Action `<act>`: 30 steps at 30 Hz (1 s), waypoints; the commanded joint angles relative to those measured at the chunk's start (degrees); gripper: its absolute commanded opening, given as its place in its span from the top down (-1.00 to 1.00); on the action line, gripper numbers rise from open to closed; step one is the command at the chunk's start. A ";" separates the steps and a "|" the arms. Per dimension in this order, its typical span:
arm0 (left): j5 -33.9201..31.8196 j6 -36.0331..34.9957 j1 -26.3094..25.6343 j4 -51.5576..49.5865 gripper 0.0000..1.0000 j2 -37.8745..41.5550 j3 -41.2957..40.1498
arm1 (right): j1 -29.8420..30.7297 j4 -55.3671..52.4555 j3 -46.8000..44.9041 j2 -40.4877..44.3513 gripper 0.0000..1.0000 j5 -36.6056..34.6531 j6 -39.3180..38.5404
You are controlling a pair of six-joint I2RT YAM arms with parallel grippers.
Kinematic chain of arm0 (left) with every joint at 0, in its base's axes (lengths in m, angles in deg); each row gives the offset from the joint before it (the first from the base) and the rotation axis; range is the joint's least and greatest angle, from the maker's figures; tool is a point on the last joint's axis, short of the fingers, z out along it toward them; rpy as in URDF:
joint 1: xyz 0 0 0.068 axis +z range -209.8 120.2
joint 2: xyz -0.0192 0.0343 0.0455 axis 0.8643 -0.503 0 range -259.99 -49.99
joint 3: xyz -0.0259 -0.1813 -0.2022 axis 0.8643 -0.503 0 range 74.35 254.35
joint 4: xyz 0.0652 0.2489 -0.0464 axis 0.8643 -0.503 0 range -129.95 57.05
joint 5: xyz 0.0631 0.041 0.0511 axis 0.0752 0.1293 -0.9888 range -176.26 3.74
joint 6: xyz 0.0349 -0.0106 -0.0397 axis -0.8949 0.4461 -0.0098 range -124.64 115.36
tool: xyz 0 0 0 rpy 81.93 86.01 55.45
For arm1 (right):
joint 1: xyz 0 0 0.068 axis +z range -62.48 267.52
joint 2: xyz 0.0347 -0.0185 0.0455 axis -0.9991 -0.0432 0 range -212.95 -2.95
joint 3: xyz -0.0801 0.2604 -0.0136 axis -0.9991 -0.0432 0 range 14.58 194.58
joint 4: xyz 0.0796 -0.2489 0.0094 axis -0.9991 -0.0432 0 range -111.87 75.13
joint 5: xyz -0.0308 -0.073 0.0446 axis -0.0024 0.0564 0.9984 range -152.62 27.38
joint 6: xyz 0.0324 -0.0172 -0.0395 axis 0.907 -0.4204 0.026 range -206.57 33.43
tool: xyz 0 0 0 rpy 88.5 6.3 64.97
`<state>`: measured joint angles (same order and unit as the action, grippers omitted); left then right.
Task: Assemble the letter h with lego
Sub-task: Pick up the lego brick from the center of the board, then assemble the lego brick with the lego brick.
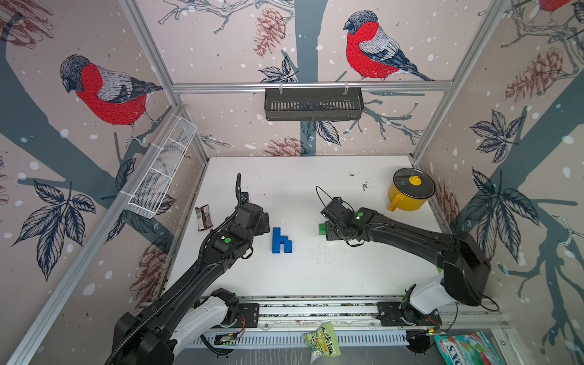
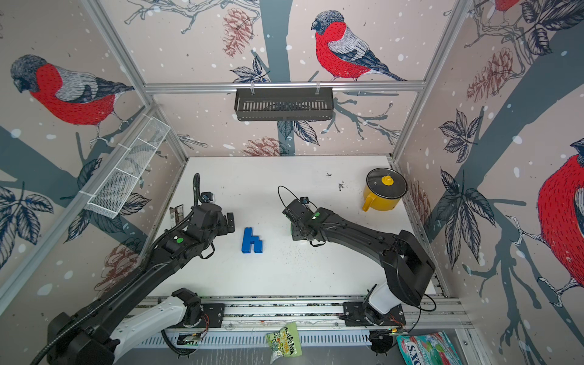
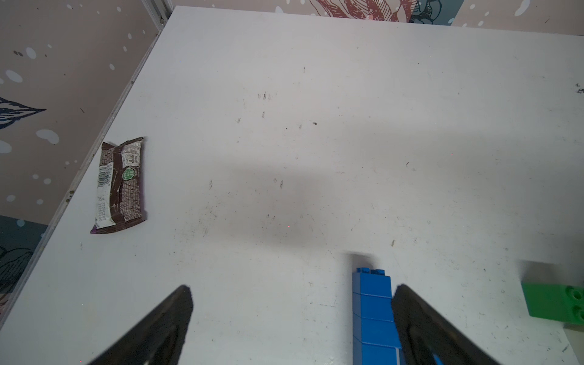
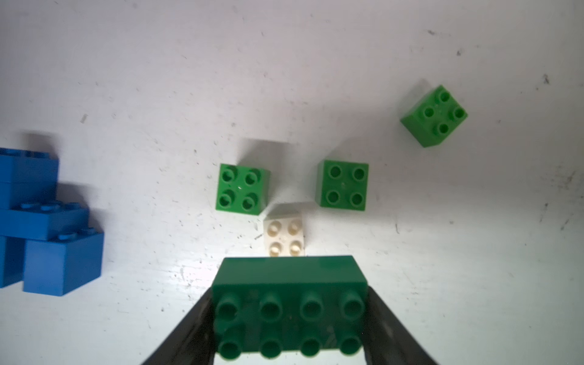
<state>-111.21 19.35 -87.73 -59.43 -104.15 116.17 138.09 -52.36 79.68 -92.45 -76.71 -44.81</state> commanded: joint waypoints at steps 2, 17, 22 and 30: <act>1.02 -0.21 -0.31 -1.45 -0.97 1.09 0.67 | -0.38 -2.53 4.59 -2.31 -0.04 -1.73 -1.37; 0.24 -0.49 -2.59 -0.51 -0.97 2.75 -0.78 | -1.13 -5.13 13.55 -11.31 -0.02 -1.87 -1.42; 0.75 -0.56 -2.58 -0.07 -0.97 3.38 -1.09 | -1.37 -5.63 15.43 -13.18 -0.02 -1.82 -1.15; 1.05 -0.59 -2.58 -0.06 -0.97 3.61 -1.09 | -2.49 -6.16 17.81 -16.00 -0.02 -1.21 -1.23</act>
<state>-110.27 19.02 -90.30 -60.39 -100.80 115.08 135.86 -57.02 96.58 -107.72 -77.62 -46.19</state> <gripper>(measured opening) 0.985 0.656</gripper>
